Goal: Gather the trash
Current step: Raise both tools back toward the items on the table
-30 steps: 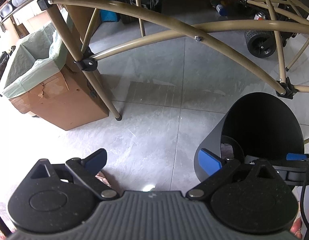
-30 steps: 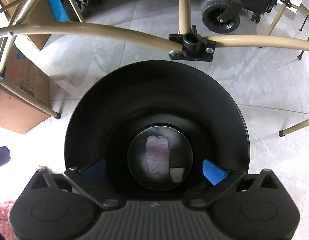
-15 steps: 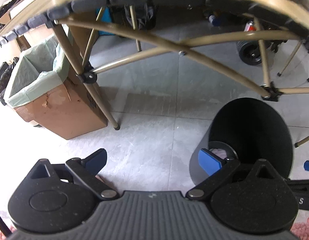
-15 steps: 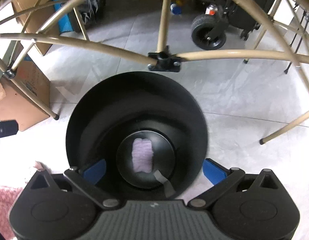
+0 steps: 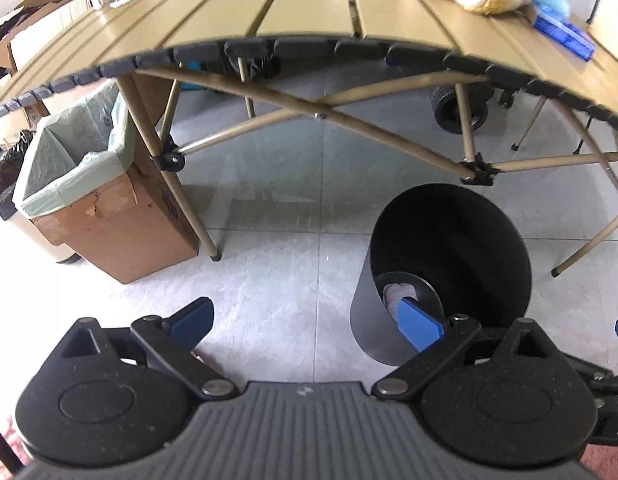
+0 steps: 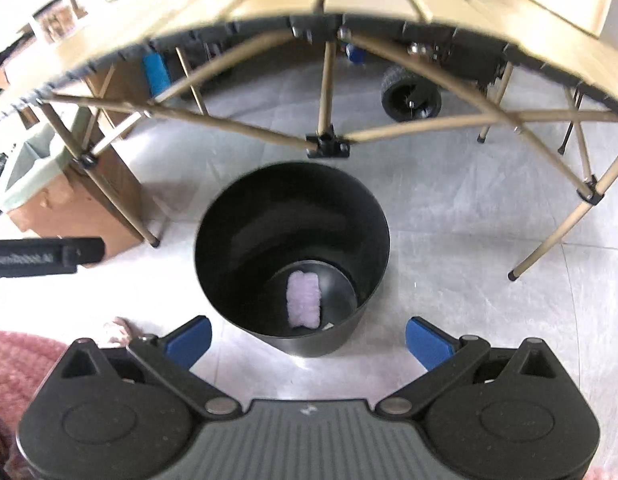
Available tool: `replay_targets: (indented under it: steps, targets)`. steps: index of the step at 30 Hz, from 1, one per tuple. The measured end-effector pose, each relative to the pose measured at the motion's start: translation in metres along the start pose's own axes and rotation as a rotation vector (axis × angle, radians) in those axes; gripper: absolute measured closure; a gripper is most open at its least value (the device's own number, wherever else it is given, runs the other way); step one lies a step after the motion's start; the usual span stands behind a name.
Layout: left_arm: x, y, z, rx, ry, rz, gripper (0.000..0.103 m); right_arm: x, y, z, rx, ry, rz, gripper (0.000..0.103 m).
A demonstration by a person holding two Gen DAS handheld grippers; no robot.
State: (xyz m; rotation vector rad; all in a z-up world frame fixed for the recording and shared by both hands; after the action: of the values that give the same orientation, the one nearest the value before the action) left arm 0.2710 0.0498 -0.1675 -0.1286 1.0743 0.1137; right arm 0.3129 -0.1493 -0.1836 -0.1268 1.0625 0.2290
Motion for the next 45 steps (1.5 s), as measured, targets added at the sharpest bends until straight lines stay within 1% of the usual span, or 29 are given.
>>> replay_targets:
  steps: [5,13,21,25,30,38,42,45]
  targets:
    - [-0.031,-0.005,0.007,0.010,-0.069,-0.017,0.002,-0.032,0.003,0.007,-0.012,-0.071,0.014,0.000]
    - [-0.081,-0.022,0.034,0.048,-0.214,-0.038,0.000,-0.073,0.005,0.025,-0.026,-0.180,0.019,0.000]
    - [-0.115,-0.030,0.064,0.046,-0.339,-0.066,0.000,-0.109,0.000,0.048,-0.040,-0.294,0.003,0.000]
    - [-0.129,-0.035,0.080,0.050,-0.400,-0.075,0.000,-0.119,-0.003,0.061,-0.043,-0.353,-0.007,0.000]
    - [-0.137,-0.042,0.100,0.044,-0.460,-0.098,0.000,-0.125,-0.013,0.085,-0.005,-0.424,-0.007,0.000]
    - [-0.132,-0.047,0.138,0.020,-0.529,-0.125,0.000,-0.129,-0.027,0.128,0.027,-0.545,-0.023,0.000]
    - [-0.123,-0.046,0.159,-0.016,-0.569,-0.135,0.000,-0.123,-0.031,0.147,0.053,-0.595,-0.019,0.000]
    - [-0.111,-0.045,0.172,-0.042,-0.584,-0.140,0.000,-0.112,-0.036,0.162,0.088,-0.629,-0.035,0.000]
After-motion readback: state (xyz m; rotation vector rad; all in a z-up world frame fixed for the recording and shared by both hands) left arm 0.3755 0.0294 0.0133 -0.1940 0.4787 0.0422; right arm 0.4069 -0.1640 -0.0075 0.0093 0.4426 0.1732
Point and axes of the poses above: each gripper's, at about its wrist camera, not at the fingertips, and x roughly the way its jaws point, y to its left, z to its top, the point moved 7 cm from there along x, roughly the way its jaws point, and after that the axes turned 6 degrees about -z, right-handed, at the moved point
